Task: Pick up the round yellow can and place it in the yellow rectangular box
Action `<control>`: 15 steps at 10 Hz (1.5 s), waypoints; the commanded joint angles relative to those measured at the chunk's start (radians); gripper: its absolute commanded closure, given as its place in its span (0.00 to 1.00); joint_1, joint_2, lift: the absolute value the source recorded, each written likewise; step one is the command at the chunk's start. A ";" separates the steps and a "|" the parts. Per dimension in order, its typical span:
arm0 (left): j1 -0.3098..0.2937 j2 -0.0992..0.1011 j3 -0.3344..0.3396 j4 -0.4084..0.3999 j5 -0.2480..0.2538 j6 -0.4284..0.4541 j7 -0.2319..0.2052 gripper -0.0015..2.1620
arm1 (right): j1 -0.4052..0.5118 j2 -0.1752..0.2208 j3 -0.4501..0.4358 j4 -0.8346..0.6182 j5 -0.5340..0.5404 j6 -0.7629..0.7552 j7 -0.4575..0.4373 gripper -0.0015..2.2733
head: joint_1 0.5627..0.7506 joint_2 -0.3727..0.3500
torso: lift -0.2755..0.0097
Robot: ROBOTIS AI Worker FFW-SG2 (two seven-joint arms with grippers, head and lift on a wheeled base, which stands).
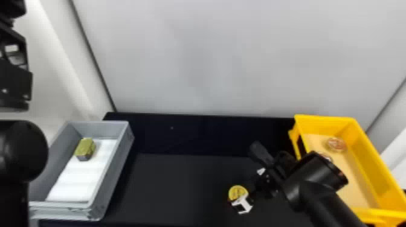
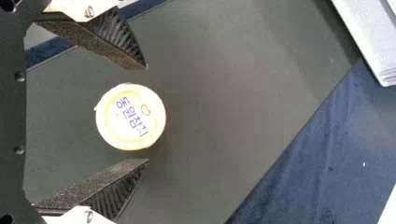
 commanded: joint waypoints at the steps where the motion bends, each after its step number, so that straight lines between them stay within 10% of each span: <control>1: -0.001 -0.003 -0.002 0.001 0.000 -0.003 0.000 0.04 | -0.006 0.001 0.004 0.017 -0.001 -0.010 -0.001 0.03 | 0.70 0.59 | 0.96; 6: -0.006 -0.005 -0.006 0.005 0.000 -0.006 0.000 0.04 | -0.022 0.007 0.022 0.080 -0.001 -0.048 -0.015 0.04 | 0.70 0.59 | 0.96; 9: -0.004 -0.005 -0.006 0.005 0.000 -0.006 0.000 0.04 | -0.025 0.001 0.050 0.057 -0.001 -0.056 -0.031 0.29 | 0.70 0.59 | 0.96; 15: -0.004 -0.006 -0.005 0.005 0.000 -0.003 -0.002 0.04 | -0.024 -0.007 0.063 0.022 0.011 -0.045 -0.003 0.29 | 0.70 0.59 | 0.96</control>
